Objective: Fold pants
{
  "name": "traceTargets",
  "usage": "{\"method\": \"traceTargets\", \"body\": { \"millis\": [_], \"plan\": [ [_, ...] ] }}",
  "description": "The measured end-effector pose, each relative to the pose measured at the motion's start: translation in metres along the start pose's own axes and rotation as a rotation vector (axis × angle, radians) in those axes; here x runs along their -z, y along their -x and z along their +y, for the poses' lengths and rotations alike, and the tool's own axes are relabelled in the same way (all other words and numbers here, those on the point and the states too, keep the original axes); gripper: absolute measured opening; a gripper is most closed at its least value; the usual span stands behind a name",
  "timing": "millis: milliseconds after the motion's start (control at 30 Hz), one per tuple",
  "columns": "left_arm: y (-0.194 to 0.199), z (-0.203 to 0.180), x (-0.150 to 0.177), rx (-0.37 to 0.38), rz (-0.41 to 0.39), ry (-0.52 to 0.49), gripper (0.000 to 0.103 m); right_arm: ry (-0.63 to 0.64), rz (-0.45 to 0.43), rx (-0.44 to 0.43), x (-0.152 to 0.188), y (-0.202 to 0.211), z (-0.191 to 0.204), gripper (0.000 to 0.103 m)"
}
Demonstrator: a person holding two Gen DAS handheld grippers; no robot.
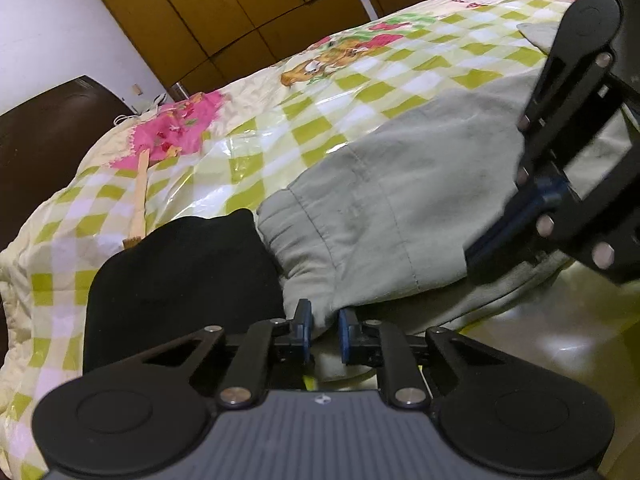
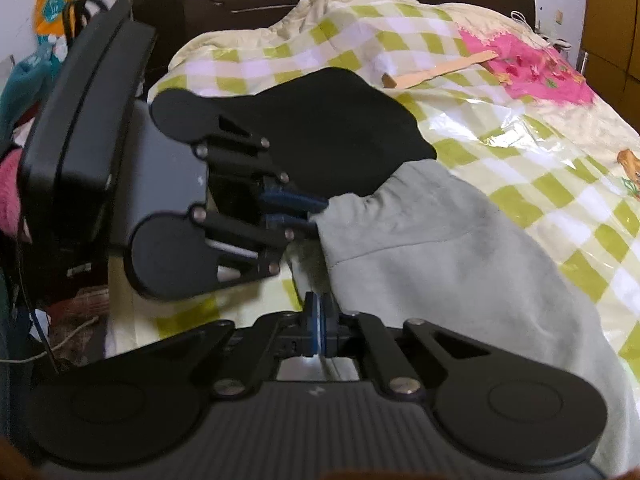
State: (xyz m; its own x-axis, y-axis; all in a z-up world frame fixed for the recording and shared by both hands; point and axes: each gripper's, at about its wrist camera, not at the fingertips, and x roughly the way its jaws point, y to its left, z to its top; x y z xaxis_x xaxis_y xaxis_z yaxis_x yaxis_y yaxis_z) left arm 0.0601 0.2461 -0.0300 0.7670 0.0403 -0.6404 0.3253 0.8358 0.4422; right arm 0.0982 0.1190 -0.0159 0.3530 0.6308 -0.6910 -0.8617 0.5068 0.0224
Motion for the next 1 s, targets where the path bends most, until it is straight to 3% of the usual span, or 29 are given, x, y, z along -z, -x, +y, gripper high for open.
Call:
{"method": "traceTargets", "body": {
  "millis": [67, 133, 200, 333, 433, 500, 567, 800, 1000],
  "plan": [
    [0.001, -0.002, -0.001, 0.006, -0.007, -0.016, 0.03, 0.011, -0.021, 0.035, 0.002, 0.003, 0.0, 0.008],
    [0.001, -0.001, -0.003, 0.021, -0.015, -0.005, 0.03, 0.035, -0.03, 0.064, 0.004, 0.005, 0.0, 0.02],
    [0.0, 0.001, -0.005, 0.02, -0.024, 0.006, 0.03, 0.064, -0.02, 0.093, 0.007, 0.0, 0.002, 0.043],
    [0.001, 0.009, -0.008, 0.028, -0.03, 0.047, 0.03, 0.12, 0.013, 0.141, 0.012, -0.017, 0.009, 0.044],
    [0.001, 0.012, -0.007, 0.026, -0.024, 0.044, 0.03, 0.103, 0.006, 0.192, 0.013, -0.023, 0.001, 0.037],
    [0.002, 0.012, -0.006, 0.028, -0.022, 0.04, 0.03, 0.021, 0.021, 0.173, 0.009, -0.024, -0.013, 0.006],
    [0.004, 0.012, -0.006, 0.029, -0.023, 0.036, 0.03, -0.052, 0.022, 0.12, 0.004, -0.018, -0.024, 0.003],
    [0.008, 0.004, 0.004, 0.01, -0.002, -0.006, 0.029, -0.046, 0.013, 0.011, 0.002, 0.005, -0.009, 0.001],
    [-0.003, -0.011, 0.015, 0.048, 0.074, -0.045, 0.03, -0.045, 0.085, -0.012, 0.017, -0.018, -0.004, 0.001]
  ]
}}
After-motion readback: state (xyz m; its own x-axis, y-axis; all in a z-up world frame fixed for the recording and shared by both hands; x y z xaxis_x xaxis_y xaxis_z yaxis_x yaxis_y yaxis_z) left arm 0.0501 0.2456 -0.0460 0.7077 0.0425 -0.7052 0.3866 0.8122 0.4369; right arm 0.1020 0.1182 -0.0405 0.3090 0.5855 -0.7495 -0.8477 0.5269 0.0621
